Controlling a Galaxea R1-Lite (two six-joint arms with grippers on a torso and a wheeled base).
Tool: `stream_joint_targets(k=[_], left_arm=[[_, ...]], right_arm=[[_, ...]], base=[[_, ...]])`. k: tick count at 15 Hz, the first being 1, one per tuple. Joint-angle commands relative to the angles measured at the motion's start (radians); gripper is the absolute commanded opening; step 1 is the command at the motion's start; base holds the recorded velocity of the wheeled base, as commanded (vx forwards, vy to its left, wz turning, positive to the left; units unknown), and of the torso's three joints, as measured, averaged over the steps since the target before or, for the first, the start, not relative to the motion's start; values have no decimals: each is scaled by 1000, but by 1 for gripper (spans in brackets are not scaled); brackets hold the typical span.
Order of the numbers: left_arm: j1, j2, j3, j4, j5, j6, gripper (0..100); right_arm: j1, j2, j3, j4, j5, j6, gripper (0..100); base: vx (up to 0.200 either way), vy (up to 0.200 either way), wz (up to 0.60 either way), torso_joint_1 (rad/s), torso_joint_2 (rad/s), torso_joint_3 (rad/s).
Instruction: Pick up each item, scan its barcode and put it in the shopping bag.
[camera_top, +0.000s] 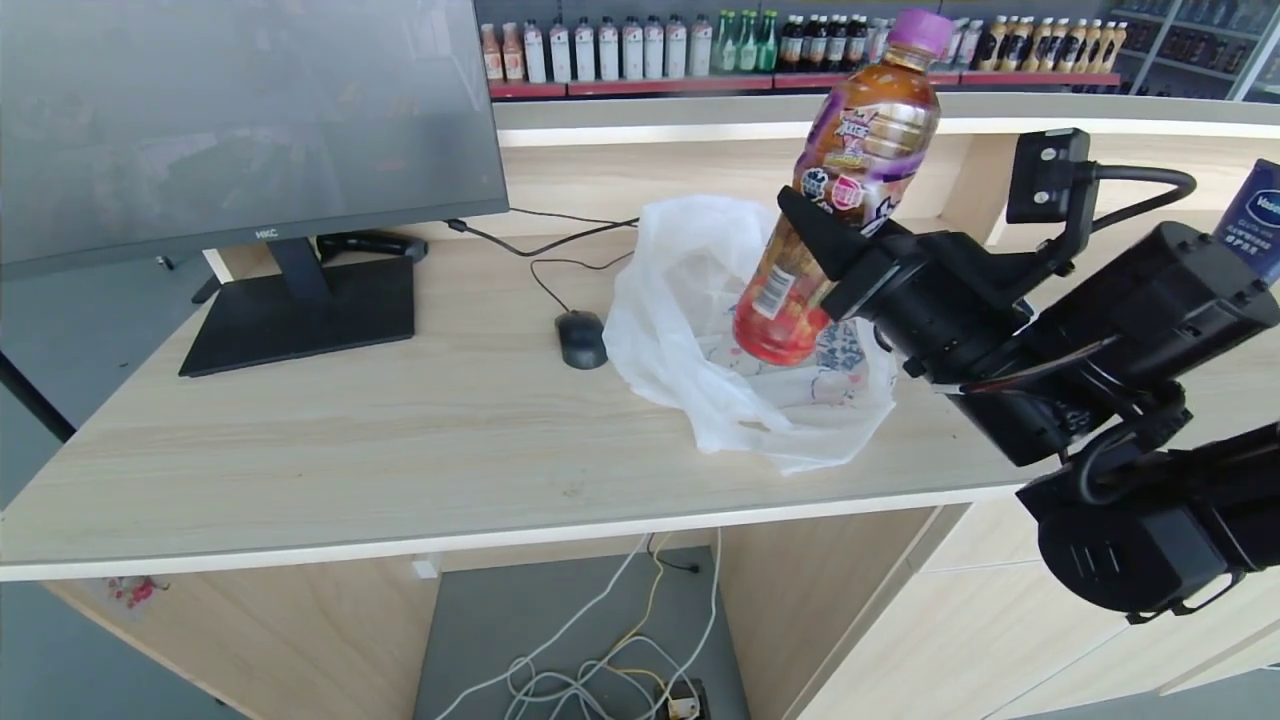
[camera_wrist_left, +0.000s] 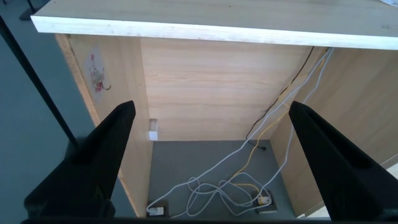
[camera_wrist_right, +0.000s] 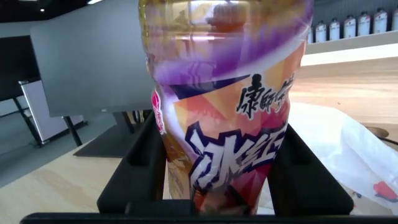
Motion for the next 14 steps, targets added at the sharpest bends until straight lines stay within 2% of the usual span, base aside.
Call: stream_joint_targets(k=[1, 3, 14], left_arm=[[-1, 0, 0, 0, 0, 0, 100], [1, 0, 0, 0, 0, 0, 100], [1, 0, 0, 0, 0, 0, 100]], right_arm=[[-1, 50, -64, 0, -1, -20, 0], [-9, 59, -130, 8, 1, -49, 0], [-35, 240, -286, 16, -1, -106, 0]], base=[[0, 0, 0, 0, 0, 0], [0, 0, 0, 0, 0, 0], [0, 0, 0, 0, 0, 0]])
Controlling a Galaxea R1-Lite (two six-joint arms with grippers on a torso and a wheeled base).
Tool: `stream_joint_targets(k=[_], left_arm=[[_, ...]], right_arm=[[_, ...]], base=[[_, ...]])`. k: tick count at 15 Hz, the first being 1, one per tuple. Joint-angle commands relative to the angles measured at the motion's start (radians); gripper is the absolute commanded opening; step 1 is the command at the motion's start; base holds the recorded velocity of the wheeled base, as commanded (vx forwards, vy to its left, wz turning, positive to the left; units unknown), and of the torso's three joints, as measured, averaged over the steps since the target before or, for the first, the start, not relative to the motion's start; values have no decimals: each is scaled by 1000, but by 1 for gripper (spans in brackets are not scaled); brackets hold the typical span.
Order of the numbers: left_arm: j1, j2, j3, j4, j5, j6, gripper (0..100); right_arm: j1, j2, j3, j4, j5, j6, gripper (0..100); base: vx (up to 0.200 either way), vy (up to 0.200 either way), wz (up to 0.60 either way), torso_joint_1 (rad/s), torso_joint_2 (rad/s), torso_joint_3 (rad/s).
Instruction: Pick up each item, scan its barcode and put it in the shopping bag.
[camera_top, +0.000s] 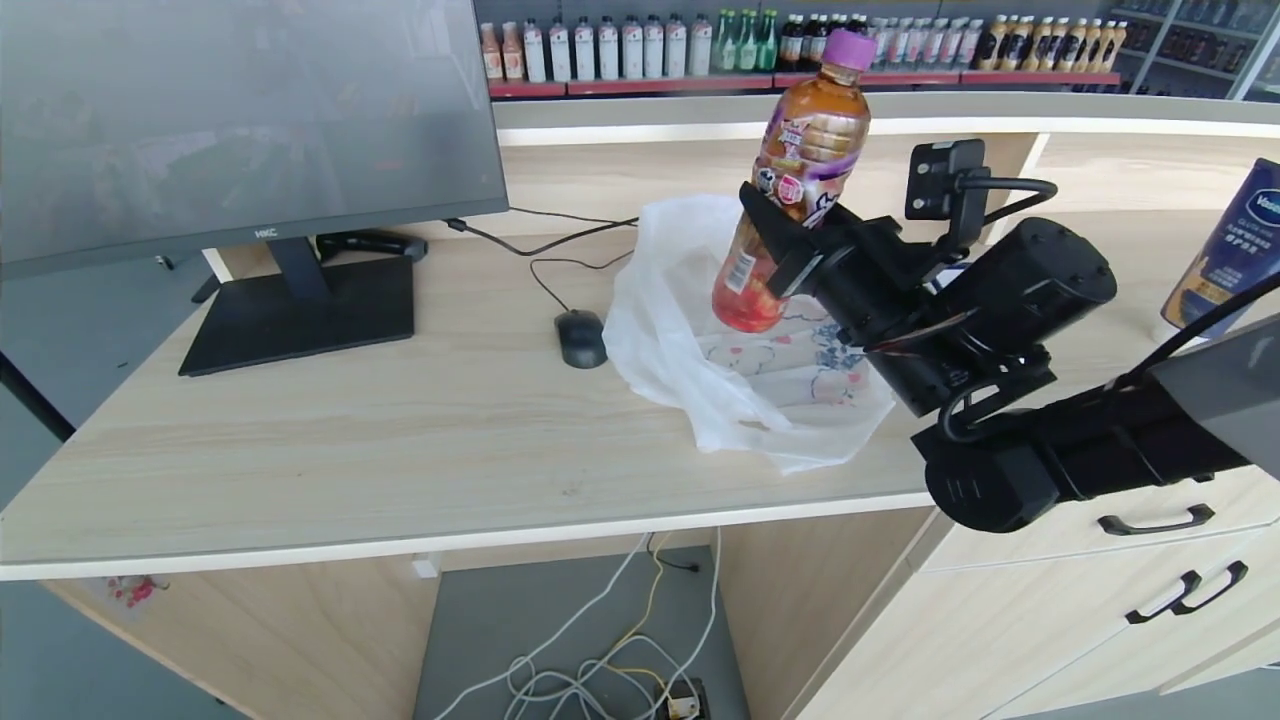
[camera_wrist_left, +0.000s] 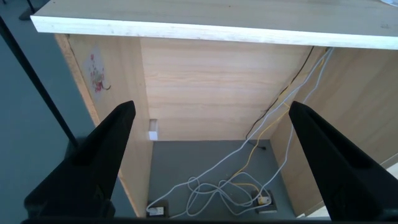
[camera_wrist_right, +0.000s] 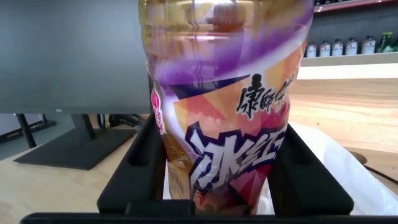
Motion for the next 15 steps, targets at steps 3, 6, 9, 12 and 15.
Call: stream_joint_targets(k=[3, 6, 9, 12, 15], left_arm=[[1, 0, 0, 0, 0, 0, 100], [1, 0, 0, 0, 0, 0, 100], [1, 0, 0, 0, 0, 0, 100], [-1, 0, 0, 0, 0, 0, 100], [1, 0, 0, 0, 2, 0, 100]], right_arm=[[-38, 95, -57, -2, -2, 0, 0], [-69, 152, -143, 12, -4, -40, 0], [-92, 171, -186, 24, -4, -55, 0], [-72, 178, -175, 32, 0, -61, 0], [-64, 178, -161, 46, 3, -66, 0]], base=[[0, 0, 0, 0, 0, 0], [0, 0, 0, 0, 0, 0], [0, 0, 0, 0, 0, 0], [0, 0, 0, 0, 0, 0], [0, 0, 0, 0, 0, 0]])
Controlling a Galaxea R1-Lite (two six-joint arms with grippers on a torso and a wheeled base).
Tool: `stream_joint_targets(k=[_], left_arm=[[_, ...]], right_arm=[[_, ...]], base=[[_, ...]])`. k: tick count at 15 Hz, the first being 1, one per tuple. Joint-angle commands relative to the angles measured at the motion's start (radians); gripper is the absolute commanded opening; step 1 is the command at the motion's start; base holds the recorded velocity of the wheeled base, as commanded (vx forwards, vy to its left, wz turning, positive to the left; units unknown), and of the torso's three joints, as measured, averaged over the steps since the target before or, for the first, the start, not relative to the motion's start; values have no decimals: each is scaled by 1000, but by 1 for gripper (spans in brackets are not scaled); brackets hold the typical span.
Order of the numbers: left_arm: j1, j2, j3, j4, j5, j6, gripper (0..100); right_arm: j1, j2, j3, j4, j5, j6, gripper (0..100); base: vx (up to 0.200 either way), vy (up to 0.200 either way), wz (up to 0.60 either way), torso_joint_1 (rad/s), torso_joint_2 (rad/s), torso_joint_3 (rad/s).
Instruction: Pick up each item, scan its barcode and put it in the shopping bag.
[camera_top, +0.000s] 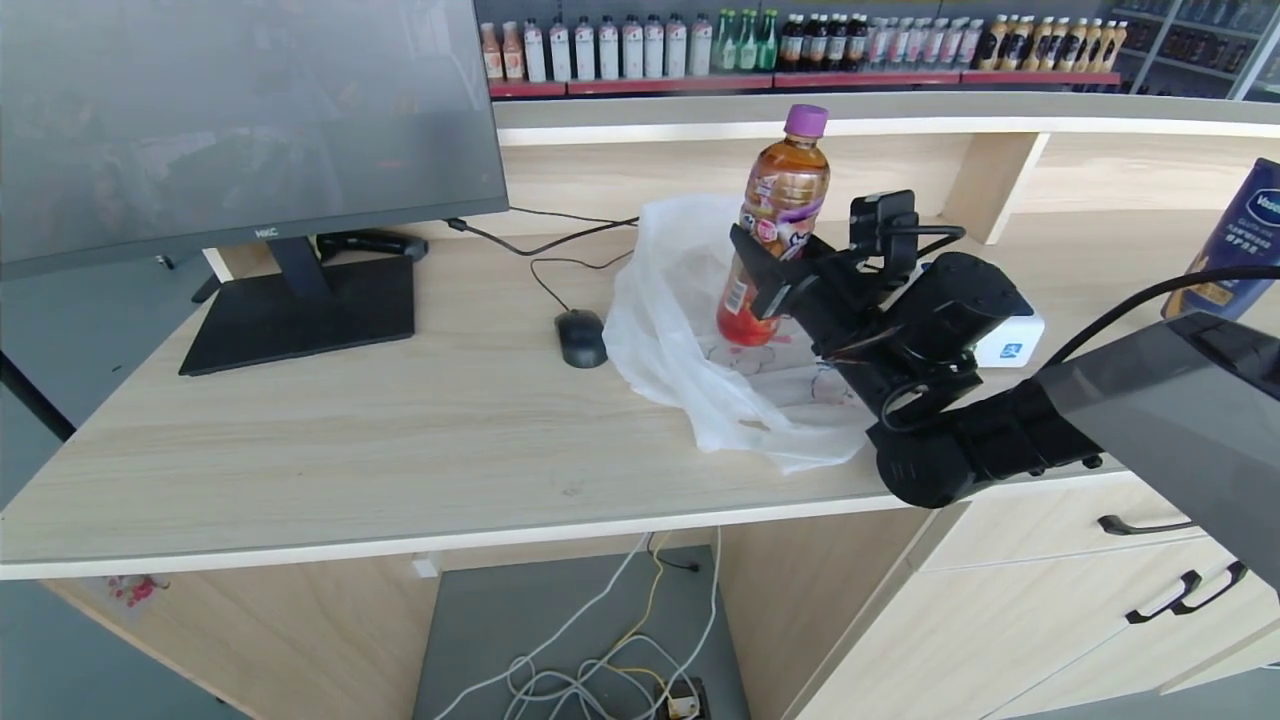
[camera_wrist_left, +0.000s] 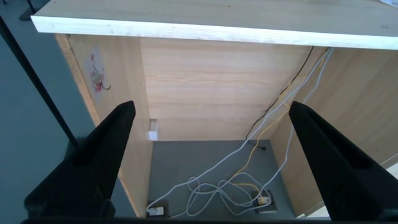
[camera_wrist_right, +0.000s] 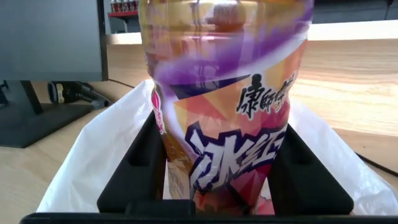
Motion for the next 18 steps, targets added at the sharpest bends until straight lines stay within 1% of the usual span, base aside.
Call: stream_joint_targets(k=[1, 4, 9, 18], left_arm=[[1, 0, 0, 0, 0, 0, 100], [1, 0, 0, 0, 0, 0, 100], [1, 0, 0, 0, 0, 0, 100], [1, 0, 0, 0, 0, 0, 100]], right_arm=[[14, -5, 3, 12, 0, 0, 0], [43, -5, 14, 32, 0, 0, 0], [40, 27, 48, 21, -3, -2, 0], [48, 56, 48, -7, -20, -25, 0]], base=[[0, 0, 0, 0, 0, 0], [0, 0, 0, 0, 0, 0], [0, 0, 0, 0, 0, 0], [0, 0, 0, 0, 0, 0]])
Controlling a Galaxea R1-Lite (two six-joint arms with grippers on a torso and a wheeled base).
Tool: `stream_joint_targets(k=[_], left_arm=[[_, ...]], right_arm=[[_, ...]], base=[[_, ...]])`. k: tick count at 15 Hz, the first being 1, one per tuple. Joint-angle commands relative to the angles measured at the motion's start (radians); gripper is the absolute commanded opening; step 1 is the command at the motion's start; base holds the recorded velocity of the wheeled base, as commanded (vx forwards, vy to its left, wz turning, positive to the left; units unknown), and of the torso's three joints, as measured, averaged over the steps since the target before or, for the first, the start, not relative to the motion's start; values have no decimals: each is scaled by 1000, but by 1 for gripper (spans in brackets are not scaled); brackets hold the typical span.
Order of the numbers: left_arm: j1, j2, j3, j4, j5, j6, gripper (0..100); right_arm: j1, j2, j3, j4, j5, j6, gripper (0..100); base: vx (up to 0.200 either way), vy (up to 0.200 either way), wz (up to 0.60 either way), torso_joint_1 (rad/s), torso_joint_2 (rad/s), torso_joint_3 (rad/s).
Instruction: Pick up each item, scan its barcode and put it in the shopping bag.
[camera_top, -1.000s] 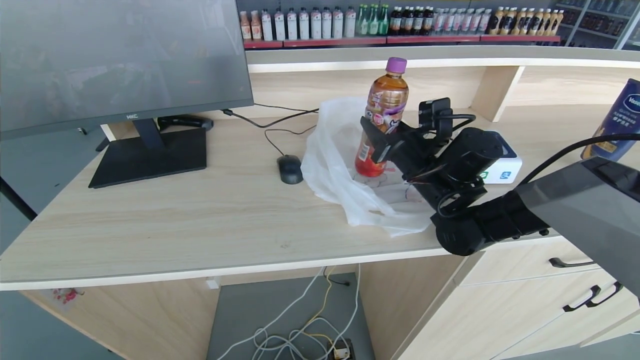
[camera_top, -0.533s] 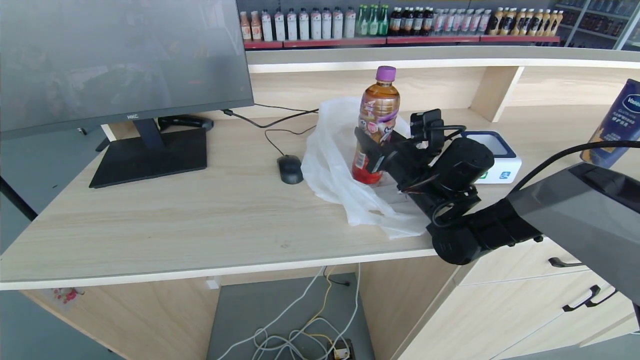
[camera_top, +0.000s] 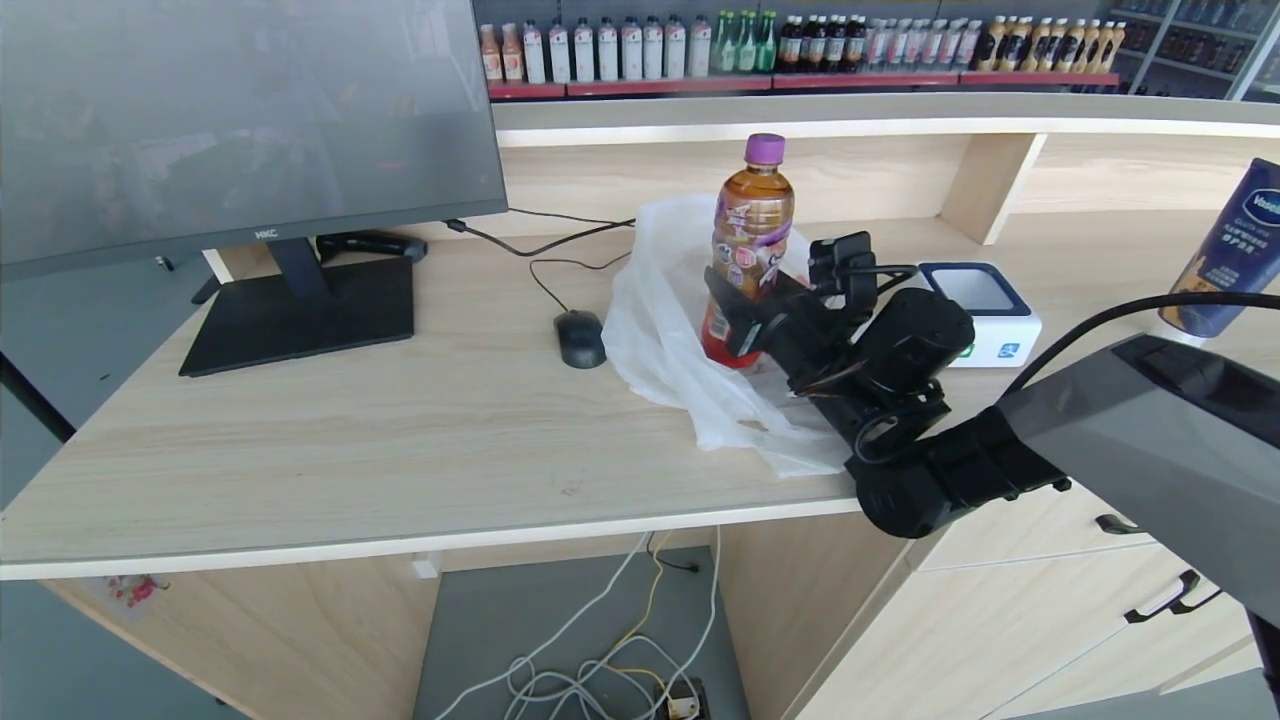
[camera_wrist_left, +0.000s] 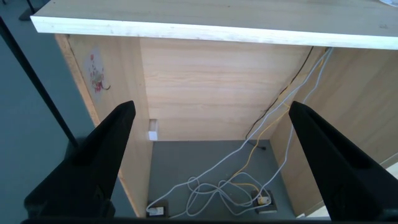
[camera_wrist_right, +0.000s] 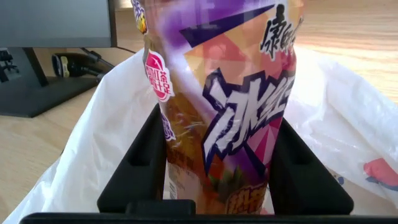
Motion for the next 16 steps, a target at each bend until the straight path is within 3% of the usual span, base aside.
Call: stream_joint_targets(k=[1, 4, 5, 9, 16], left_arm=[[0, 0, 0, 0, 0, 0, 100], [0, 0, 0, 0, 0, 0, 100], [0, 0, 0, 0, 0, 0, 100], [0, 0, 0, 0, 0, 0, 100], [0, 0, 0, 0, 0, 0, 100]], right_arm=[[0, 8, 0, -6, 0, 0, 0], [-1, -4, 0, -6, 0, 5, 0], [-3, -7, 0, -8, 0, 7, 100], [-3, -25, 15, -40, -9, 8, 100], [-3, -242, 298, -83, -11, 2, 100]], base=[[0, 0, 0, 0, 0, 0], [0, 0, 0, 0, 0, 0], [0, 0, 0, 0, 0, 0], [0, 0, 0, 0, 0, 0], [0, 0, 0, 0, 0, 0]])
